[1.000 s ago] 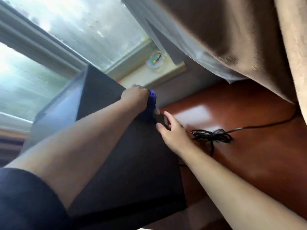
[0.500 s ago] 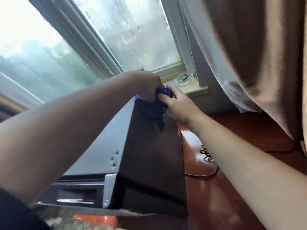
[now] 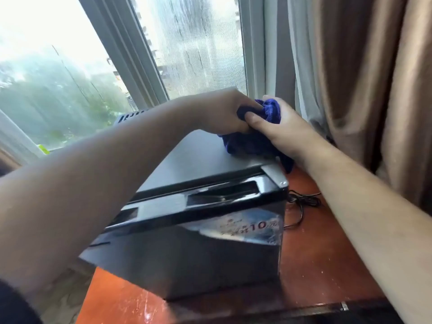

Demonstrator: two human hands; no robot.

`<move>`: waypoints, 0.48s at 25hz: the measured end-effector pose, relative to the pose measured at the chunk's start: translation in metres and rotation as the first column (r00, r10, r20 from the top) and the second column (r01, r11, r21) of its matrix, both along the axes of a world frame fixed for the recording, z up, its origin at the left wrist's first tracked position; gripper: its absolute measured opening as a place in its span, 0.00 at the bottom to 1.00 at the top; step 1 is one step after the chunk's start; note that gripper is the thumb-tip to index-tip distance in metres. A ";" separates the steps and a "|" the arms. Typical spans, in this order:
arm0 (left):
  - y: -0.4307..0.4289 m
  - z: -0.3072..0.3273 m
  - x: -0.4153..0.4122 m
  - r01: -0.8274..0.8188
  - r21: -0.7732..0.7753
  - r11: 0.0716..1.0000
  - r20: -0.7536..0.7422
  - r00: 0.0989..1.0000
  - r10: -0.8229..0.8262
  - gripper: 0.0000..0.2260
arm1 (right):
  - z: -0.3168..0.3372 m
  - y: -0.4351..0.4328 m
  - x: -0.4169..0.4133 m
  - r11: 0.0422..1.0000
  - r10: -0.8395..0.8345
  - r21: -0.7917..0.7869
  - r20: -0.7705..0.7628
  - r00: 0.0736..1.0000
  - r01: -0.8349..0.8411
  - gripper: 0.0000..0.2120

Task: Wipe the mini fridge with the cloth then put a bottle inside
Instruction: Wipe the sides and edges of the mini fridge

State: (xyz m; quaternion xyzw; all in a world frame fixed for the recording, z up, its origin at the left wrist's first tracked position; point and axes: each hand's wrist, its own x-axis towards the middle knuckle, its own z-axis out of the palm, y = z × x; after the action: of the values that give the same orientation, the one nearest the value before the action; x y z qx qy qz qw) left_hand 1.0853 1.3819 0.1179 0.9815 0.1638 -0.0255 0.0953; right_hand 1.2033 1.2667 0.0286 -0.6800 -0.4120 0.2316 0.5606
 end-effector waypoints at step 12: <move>0.023 -0.024 -0.200 -0.019 -0.124 0.992 0.204 0.978 0.045 0.21 | 0.027 0.014 -0.178 0.951 0.174 -0.308 0.570 0.803 0.013 0.26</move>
State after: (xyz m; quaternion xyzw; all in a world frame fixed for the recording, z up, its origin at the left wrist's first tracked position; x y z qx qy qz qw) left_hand 0.8853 1.4047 0.0942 0.9685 0.1670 0.0682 0.1717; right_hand 1.0256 1.2807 0.0555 -0.7759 -0.5550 0.0915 0.2855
